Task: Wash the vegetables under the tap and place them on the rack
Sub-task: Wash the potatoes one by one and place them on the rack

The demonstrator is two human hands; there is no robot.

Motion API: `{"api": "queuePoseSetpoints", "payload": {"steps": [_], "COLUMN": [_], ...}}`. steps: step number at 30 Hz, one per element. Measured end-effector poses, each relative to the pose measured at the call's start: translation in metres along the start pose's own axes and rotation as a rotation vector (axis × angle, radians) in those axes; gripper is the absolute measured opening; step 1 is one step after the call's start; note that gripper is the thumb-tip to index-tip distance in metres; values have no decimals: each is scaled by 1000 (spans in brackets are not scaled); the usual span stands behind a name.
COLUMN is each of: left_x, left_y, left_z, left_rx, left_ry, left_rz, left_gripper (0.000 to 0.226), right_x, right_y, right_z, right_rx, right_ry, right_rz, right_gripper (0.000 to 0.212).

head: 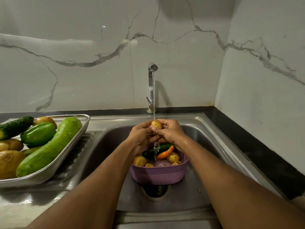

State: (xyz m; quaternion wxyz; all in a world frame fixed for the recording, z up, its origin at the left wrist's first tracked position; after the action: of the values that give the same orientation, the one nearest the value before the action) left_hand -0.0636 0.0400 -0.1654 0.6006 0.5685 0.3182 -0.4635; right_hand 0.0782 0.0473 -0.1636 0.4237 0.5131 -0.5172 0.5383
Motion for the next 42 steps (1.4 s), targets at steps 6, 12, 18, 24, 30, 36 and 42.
{"api": "queuePoseSetpoints", "payload": {"steps": [6, 12, 18, 24, 30, 36, 42], "left_x": [-3, 4, 10, -4, -2, 8, 16], "left_y": [5, -1, 2, -6, 2, 6, -1], "left_z": [1, -7, -6, -4, -4, -9, -10], "left_rx": [-109, -272, -312, -84, 0, -113, -182], "left_ry": [-20, -9, 80, -42, -71, 98, 98], "left_rz": [7, -76, -273, -184, -241, -268, -336], "left_gripper": [21, 30, 32, 25, 30, 23, 26], "right_x": [4, 5, -2, -3, -8, -8, -12], "right_y": [-13, -8, 6, -4, -9, -7, 0], "right_z": [0, 5, 5, 5, 4, 0, -3], "right_rx": [86, 90, -31, -41, -38, -43, 36], "right_ry": [29, -27, -144, -97, -100, -133, -129], "right_rz": [62, 237, 735, 507, 468, 484, 701], "right_gripper": [67, 63, 70, 69, 92, 77, 56]}}
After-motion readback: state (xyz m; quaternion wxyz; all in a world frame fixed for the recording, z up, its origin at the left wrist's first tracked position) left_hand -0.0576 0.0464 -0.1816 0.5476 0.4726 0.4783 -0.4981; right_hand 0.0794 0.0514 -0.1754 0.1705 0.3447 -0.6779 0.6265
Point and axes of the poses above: each hand's wrist, its own z-axis away from the middle knuckle, its own y-axis out of the palm, x = y × z, the point moved 1 cm from there along -z, towards the middle knuckle, and after that the axes turned 1 degree about x, right-handed, at the moved point
